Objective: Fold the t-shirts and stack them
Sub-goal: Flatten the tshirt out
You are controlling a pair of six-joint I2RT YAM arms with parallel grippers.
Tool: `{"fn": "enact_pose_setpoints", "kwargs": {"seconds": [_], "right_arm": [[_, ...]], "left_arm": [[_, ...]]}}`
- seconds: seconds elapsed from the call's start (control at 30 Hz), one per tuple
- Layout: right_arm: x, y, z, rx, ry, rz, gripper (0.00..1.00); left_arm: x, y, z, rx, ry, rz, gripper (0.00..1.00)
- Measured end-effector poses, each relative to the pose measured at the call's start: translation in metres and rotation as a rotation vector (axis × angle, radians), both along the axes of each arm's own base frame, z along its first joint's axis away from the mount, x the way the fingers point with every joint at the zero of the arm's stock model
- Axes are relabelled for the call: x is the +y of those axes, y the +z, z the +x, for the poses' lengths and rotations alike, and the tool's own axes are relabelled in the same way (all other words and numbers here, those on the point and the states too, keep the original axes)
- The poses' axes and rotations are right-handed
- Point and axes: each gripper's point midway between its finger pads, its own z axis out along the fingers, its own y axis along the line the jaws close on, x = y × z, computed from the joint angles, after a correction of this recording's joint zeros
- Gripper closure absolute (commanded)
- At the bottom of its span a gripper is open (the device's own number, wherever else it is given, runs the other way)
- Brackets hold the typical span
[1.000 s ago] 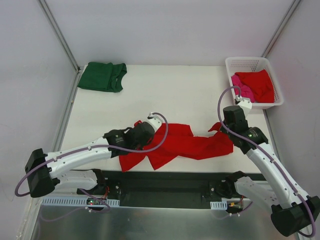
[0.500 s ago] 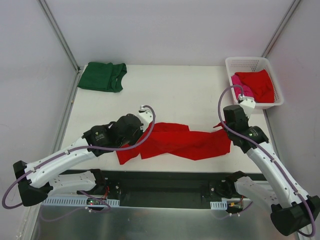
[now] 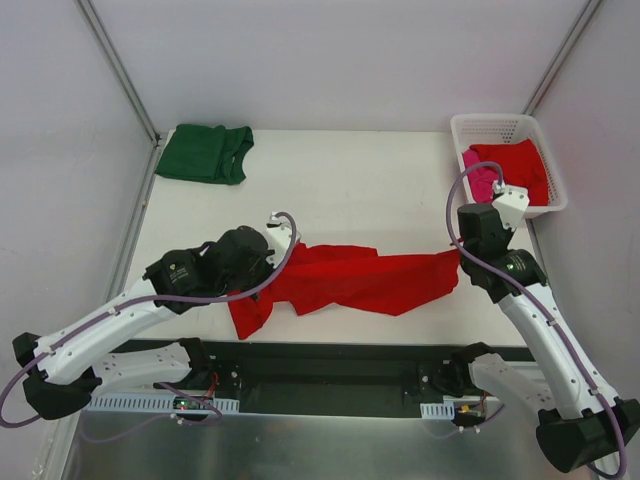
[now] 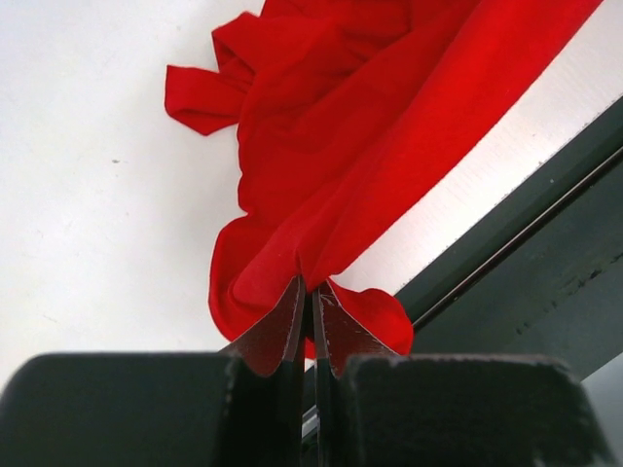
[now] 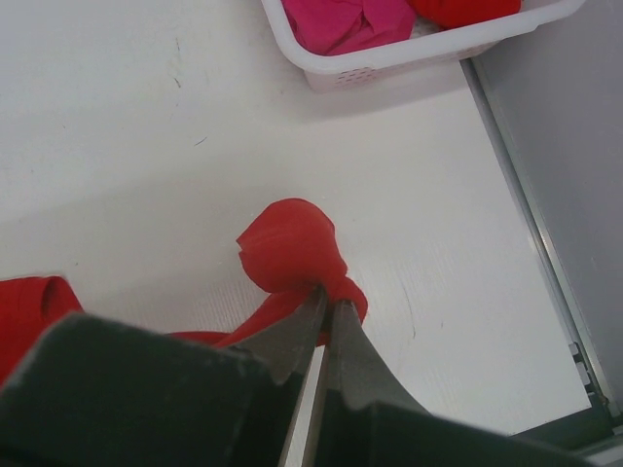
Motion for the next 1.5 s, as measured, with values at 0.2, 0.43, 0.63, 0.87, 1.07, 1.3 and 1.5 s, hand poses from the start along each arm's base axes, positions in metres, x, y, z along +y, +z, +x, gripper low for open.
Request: {"fn": "enact_pose_setpoints", "kwargs": {"seconds": [0.2,0.43,0.63,0.87,1.07,1.3,1.5], "right_arm": [[0.002,-0.001,0.0,0.005,0.01,0.011,0.99],[0.008,-0.004,0.001,0.011,0.033,0.039,0.99],[0.014,-0.013,0.001,0.032,0.058,0.063,0.99],[0.019,-0.025,-0.001,0.057,0.078,0.083,0.99],[0.023,-0.031,-0.001,0.072,0.095,0.1,0.99],[0.025,-0.034,-0.002,0.082,0.106,0.109,0.99],[0.027,-0.034,-0.002,0.081,0.107,0.118,0.99]], "left_arm": [[-0.001,-0.018,0.005,0.049,0.013,0.074,1.0],[-0.013,-0.079,0.041,0.136,0.073,0.237,1.0],[-0.014,-0.106,0.084,0.132,0.147,0.254,1.0],[-0.009,-0.106,0.133,0.085,0.199,0.251,1.0],[-0.003,-0.112,0.165,0.058,0.246,0.28,0.01],[-0.009,-0.1,0.167,0.045,0.244,0.215,0.01],[-0.025,-0.021,0.139,-0.035,0.201,-0.072,0.01]]}}
